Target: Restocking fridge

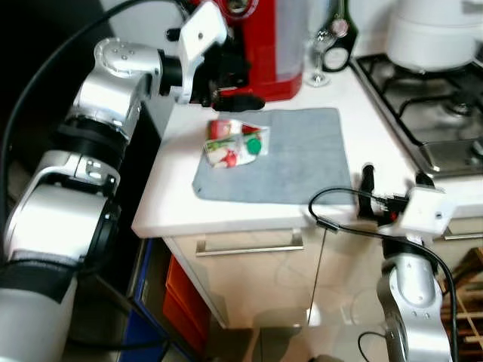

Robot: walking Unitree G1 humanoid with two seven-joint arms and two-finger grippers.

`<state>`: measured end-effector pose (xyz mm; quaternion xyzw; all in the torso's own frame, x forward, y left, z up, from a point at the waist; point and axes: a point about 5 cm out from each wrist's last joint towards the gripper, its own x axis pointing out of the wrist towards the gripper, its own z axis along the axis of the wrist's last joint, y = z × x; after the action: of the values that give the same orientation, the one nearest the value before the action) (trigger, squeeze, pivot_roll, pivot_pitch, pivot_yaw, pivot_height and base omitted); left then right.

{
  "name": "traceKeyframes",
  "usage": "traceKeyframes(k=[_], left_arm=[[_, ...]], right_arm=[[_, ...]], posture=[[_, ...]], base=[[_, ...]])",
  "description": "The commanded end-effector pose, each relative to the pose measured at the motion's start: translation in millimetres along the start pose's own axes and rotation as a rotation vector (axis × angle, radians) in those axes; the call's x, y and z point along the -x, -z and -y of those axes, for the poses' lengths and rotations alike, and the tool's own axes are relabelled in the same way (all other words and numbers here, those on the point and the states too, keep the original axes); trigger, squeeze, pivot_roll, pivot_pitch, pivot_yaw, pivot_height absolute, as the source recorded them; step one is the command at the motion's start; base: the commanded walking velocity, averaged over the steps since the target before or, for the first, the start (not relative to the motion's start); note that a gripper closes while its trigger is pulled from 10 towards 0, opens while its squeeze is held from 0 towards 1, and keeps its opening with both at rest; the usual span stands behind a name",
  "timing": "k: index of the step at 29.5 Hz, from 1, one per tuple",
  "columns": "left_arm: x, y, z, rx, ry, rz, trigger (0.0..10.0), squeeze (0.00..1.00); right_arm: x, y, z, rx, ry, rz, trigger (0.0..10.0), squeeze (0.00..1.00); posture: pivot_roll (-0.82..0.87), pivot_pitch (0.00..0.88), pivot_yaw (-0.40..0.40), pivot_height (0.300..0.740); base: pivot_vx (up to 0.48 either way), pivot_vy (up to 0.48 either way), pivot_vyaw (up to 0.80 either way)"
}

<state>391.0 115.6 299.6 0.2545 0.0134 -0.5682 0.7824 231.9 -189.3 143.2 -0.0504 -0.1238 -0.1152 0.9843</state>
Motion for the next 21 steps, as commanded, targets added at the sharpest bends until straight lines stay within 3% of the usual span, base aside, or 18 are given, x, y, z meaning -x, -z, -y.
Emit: traceKeyframes(k=[1, 3, 6, 15, 20, 21], left_arm=[[0.9, -2, -1.7, -0.022, 0.010, -0.023, 10.0, 0.00], [-2.4, 2, 0.0, -0.016, 0.030, -0.022, 10.0, 0.00], [-4.8, 9, 3.4, -0.010, 0.062, -0.043, 10.0, 0.00], [0.4, 14, 1.4, -0.075, 0.101, -0.178, 10.0, 0.00], [9.4, 10, -4.7, -0.107, 0.087, -0.237, 10.0, 0.00], [12.4, 13, -4.9, -0.112, 0.100, -0.278, 10.0, 0.00]], right_arm=[[-5.5, -32, -6.7, 0.028, -0.038, 0.132, 10.0, 0.00], [-10.3, -71, -15.8, 0.040, -0.123, 0.280, 10.0, 0.00], [-14.5, -99, -23.1, 0.000, -0.217, 0.368, 10.0, 0.00], [-14.0, -107, -27.6, -0.078, -0.369, 0.300, 10.0, 0.00], [-4.4, -100, -37.6, -0.169, -0.479, 0.192, 10.0, 0.00], [3.7, -94, -43.4, -0.218, -0.564, 0.116, 10.0, 0.00]], posture=[[-0.35, 0.000, 0.234, 0.740], [-0.36, 0.000, 0.228, 0.740], [-0.36, 0.000, 0.214, 0.740], [-0.37, 0.000, 0.245, 0.740], [-0.37, 0.000, 0.264, 0.740], [-0.37, 0.000, 0.271, 0.740]], base=[[0.000, 0.000, 0.00], [0.000, 0.000, 0.00], [0.000, 0.000, 0.00], [0.000, 0.000, 0.00], [0.000, 0.000, 0.00], [0.000, 0.000, 0.00]])
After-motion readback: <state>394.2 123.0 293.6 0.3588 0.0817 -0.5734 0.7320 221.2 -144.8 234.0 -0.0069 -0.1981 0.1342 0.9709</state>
